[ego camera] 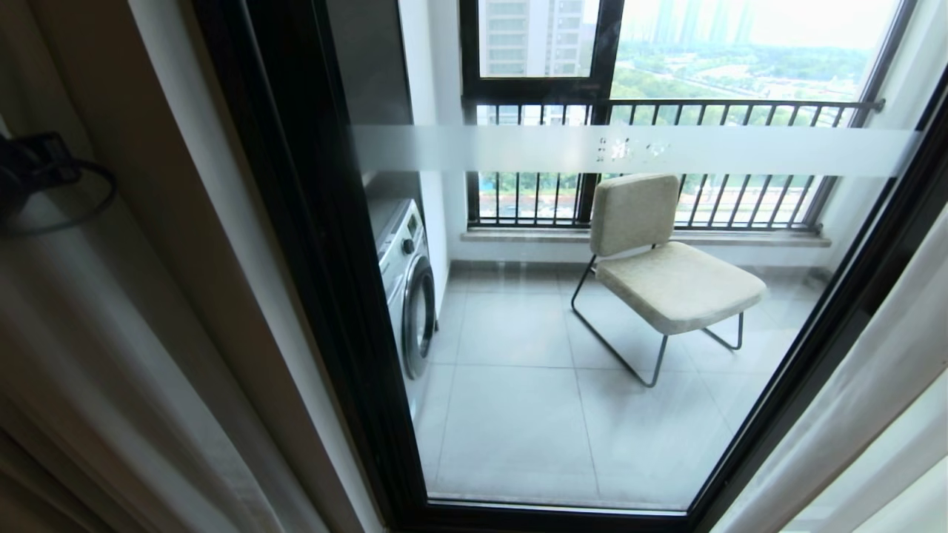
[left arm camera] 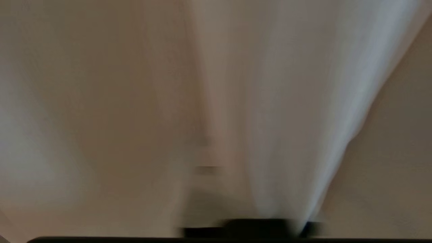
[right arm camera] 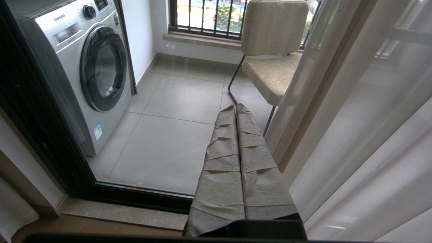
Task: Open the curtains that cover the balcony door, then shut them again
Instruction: Close the inner curtains on both sides
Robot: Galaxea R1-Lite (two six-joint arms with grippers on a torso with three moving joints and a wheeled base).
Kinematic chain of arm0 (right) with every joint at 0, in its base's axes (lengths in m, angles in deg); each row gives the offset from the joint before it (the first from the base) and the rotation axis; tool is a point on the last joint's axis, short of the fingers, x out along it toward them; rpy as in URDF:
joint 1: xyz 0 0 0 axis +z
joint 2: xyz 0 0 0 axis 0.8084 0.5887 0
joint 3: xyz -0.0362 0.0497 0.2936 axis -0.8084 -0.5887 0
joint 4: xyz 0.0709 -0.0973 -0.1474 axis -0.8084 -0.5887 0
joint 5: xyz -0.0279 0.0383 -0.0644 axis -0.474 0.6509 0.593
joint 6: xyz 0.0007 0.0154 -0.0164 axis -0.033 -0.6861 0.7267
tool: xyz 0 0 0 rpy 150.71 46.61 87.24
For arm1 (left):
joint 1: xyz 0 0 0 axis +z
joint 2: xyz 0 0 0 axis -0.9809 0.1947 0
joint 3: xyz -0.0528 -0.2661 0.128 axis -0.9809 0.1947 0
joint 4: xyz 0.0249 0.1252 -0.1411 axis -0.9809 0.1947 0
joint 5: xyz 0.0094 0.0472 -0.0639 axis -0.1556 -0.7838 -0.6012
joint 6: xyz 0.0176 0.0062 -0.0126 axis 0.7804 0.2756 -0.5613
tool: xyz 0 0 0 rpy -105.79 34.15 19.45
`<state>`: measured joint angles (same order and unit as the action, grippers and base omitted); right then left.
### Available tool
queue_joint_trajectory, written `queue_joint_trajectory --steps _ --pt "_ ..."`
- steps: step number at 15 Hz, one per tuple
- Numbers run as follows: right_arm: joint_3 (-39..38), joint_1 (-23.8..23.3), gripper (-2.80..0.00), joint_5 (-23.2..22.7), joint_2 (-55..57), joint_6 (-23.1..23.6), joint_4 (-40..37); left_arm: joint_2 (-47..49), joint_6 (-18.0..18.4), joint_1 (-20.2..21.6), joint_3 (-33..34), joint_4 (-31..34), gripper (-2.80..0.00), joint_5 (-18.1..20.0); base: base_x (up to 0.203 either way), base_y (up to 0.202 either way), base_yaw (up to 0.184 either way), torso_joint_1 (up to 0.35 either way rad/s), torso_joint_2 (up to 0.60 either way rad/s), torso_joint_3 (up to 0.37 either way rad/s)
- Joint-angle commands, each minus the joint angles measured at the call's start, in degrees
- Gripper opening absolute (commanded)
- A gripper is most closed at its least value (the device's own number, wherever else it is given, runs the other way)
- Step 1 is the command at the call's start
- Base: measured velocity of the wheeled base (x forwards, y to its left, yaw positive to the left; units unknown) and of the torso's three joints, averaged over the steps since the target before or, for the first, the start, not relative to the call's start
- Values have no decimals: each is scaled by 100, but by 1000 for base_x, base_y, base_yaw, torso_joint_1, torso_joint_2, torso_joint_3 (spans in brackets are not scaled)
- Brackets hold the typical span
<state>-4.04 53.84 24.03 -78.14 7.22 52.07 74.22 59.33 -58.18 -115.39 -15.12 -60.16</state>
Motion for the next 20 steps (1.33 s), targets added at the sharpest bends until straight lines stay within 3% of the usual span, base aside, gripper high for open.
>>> queue_joint_trajectory --steps 1,7,10,13,20 --pt "0 1 -280 -2 -2 5 0 -78 -3 -10 23 -18 -280 -9 0 0 0 0 0 0" --pt "0 1 -280 -2 -2 5 0 -568 -3 -19 514 -17 -280 10 0 0 0 0 0 0" --pt "0 1 -280 -2 -2 5 7 -898 -10 -20 786 -9 -280 335 0 0 0 0 0 0" --pt "0 1 -280 -2 -2 5 0 -1243 -7 -64 1071 -9 -280 361 0 0 0 0 0 0" --pt "0 1 -280 -2 -2 5 0 -1743 -8 -897 1338 16 -280 361 0 0 0 0 0 0"
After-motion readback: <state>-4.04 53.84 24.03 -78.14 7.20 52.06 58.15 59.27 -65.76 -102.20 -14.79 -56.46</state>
